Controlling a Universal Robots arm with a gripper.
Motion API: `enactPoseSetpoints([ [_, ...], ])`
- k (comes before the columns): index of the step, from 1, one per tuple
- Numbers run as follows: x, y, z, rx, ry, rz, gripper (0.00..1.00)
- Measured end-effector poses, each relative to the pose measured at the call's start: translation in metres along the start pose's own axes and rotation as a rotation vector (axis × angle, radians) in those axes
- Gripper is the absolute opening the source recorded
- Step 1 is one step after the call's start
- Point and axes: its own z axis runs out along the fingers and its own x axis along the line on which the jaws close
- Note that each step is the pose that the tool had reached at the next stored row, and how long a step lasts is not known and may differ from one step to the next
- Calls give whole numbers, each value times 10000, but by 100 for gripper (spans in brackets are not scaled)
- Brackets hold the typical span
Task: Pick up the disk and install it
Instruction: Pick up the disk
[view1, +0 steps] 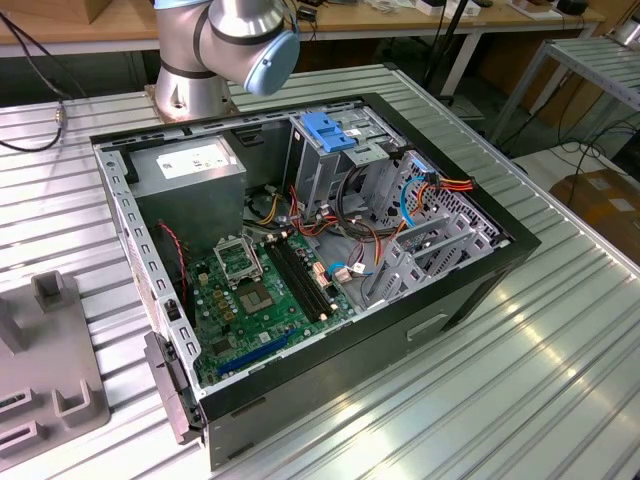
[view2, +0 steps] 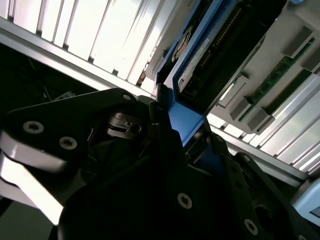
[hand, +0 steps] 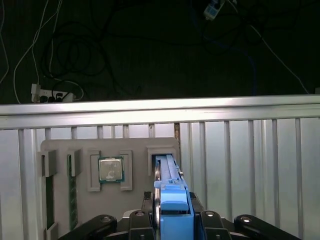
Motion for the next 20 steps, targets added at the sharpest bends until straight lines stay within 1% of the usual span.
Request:
enactPoseSetpoints([
  [13,-8,-2,-300,-2,1,0,37],
  [17,-10,-2,-375,-1,0,0,37],
  [20,-12,-2,-417,-1,0,0,37],
])
